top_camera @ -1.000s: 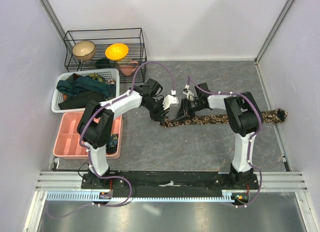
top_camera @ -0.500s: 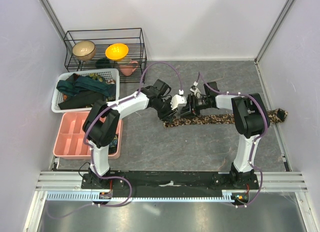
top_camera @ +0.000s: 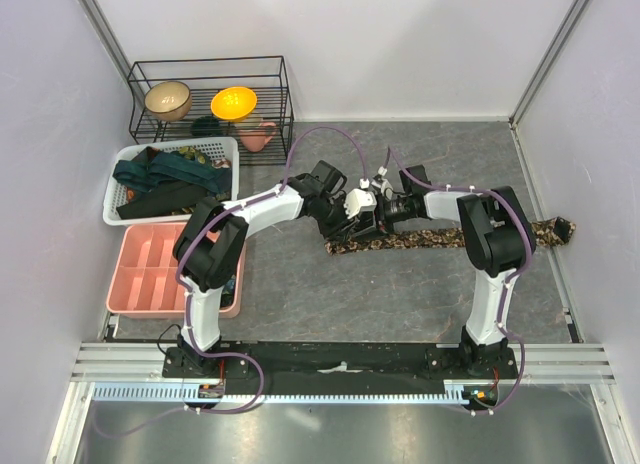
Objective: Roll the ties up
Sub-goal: Roll the tie at the center of the board.
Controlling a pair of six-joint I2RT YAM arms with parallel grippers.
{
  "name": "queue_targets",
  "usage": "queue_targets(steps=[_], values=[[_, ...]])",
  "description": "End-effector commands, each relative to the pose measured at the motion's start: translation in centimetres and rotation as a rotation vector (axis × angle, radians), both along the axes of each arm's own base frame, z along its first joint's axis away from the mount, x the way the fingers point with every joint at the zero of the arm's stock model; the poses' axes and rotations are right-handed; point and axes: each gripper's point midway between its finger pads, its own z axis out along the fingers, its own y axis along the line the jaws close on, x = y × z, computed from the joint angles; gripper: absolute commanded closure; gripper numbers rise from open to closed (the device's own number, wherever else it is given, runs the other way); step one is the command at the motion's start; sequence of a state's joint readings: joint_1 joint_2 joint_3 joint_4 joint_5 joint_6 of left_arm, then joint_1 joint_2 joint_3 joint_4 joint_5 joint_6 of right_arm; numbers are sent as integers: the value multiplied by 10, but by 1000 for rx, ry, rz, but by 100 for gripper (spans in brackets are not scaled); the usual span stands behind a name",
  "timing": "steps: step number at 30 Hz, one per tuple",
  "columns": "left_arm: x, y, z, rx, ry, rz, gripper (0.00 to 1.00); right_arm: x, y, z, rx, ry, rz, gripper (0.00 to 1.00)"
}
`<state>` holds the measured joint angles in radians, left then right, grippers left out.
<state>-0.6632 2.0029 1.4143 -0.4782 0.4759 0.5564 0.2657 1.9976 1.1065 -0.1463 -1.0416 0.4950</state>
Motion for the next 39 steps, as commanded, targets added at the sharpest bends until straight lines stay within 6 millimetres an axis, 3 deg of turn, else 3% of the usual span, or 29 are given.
queue_targets(steps=[1,16,21,26,30,35,39], values=[[12,-16,16,-56,-34,16,60,12,7,-5,-22,-18,-3,51],[-4,-13,13,-60,-29,-31,62,17,13,14,65,-22,-35,51],[-3,-17,18,-83,-30,-29,63,14,13,8,70,8,-47,54],[-2,-15,18,-78,-39,-21,63,12,12,1,39,-1,-26,63],[-1,-13,17,-71,-46,-19,60,10,8,-7,-4,-7,-11,79],[2,0,24,-65,-72,-8,42,9,4,-15,-47,-26,16,99],[9,11,33,-76,-93,7,35,9,4,-16,-48,-46,29,100]])
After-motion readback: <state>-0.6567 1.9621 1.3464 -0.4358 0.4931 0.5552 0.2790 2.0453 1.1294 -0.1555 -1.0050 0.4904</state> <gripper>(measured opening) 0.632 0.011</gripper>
